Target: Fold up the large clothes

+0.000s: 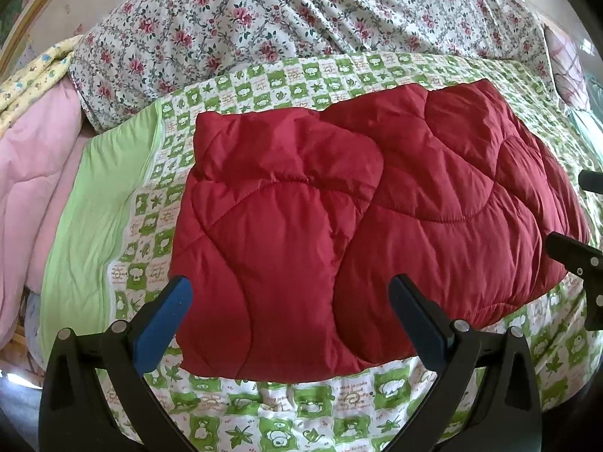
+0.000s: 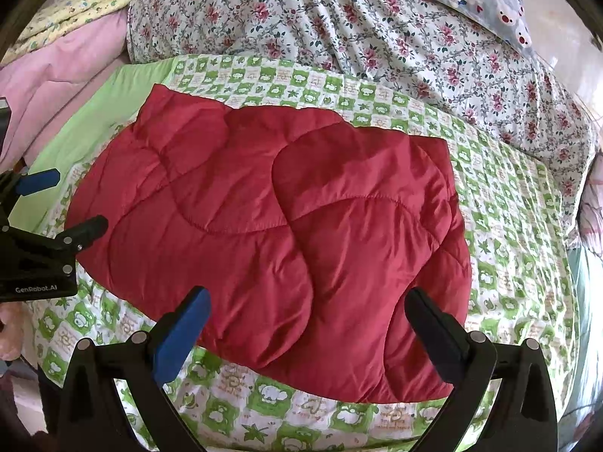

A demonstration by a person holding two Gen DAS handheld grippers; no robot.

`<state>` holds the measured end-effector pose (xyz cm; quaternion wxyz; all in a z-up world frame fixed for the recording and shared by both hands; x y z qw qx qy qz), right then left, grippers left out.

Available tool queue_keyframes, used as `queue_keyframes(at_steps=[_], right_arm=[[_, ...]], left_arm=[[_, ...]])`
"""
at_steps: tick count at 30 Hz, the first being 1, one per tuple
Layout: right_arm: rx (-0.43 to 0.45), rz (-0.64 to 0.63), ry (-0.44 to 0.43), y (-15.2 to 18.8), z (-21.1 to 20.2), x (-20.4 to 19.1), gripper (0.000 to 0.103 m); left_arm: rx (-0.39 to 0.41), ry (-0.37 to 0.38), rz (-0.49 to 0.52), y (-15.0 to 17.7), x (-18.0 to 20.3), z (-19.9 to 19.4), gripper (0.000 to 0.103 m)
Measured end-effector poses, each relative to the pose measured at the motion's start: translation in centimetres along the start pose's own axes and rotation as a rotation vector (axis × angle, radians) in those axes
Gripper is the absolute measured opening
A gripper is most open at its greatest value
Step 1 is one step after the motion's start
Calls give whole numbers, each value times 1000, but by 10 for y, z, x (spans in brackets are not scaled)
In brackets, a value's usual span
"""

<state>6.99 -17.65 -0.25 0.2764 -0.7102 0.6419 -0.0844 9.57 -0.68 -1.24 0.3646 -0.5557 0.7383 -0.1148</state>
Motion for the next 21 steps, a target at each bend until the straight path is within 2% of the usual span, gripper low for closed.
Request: queue_keyframes(at_steps=[21], right_arm=[[0,2,0,-1,0,1,103]], left_arm=[[-3,-4,-11,-2,-2,2,103]])
Point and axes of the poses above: each gripper's, at about its wrist camera, not at the fingertips, and z roughly the way its jaws point, x to its right, y to its underside, the point moved 1 cm from there along z, roughly the way its jaws point, and after that the axes turned 15 degrees about -y, right-handed, at the moved point
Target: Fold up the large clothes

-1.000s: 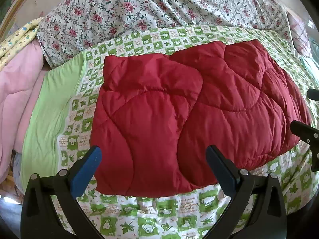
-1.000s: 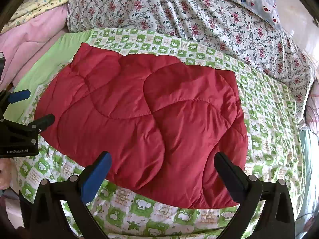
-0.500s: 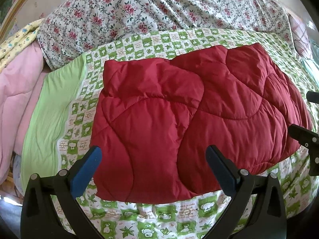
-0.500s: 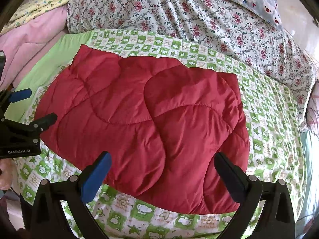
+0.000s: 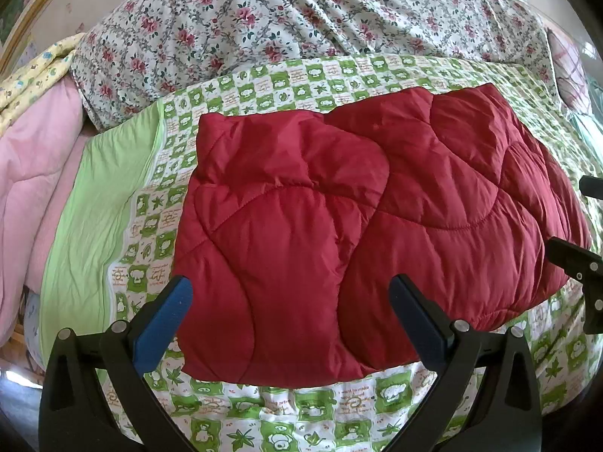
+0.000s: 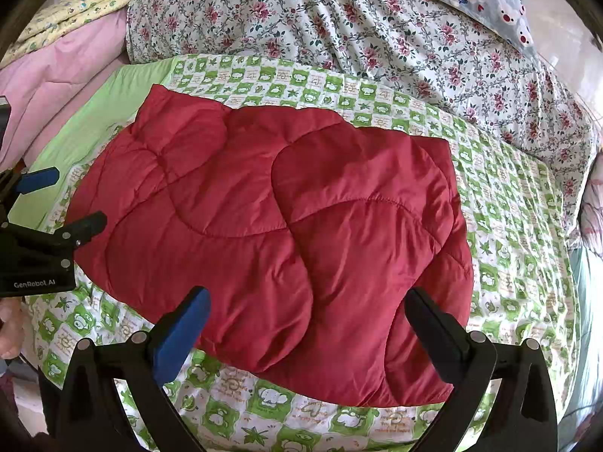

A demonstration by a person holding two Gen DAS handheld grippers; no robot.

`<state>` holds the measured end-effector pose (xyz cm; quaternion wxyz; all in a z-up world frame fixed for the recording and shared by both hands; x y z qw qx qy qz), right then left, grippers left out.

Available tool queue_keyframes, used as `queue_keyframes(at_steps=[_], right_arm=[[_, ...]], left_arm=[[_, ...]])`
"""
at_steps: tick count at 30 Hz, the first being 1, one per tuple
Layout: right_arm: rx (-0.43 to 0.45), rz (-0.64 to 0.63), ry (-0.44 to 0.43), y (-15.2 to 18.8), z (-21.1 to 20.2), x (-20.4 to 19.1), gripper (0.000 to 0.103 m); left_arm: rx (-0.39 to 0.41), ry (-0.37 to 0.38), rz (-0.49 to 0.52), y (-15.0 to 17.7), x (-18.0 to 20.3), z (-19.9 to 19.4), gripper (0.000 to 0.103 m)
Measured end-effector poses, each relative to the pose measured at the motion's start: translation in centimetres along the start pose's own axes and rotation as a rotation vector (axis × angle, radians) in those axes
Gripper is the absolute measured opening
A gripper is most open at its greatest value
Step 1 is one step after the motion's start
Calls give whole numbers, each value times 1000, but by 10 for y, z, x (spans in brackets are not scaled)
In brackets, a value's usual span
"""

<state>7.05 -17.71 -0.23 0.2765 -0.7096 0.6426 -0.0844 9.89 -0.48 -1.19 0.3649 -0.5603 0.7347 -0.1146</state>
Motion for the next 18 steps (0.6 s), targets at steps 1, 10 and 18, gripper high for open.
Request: queue_keyframes(at_steps=[1,10,18], right_arm=[[0,1,0,0,0,0,103],[2,4,-1,0,2,0,103],[3,18,-2,2,0,3,103]], left_arm=[[-1,-2,-2,0,0,0,103],[-1,-5,-14,0,-1,-1,103],[-13,3,-32,0,-3,-2,103]])
Point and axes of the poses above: each gripper's, at about its wrist camera, not at the fingertips, and z roughly the way its jaws point, x to its right, y to its underside, the point moved 1 cm from there along z, roughly the way its jaws point, and after that the axes turned 15 degrees about -y, right-handed, at the moved point
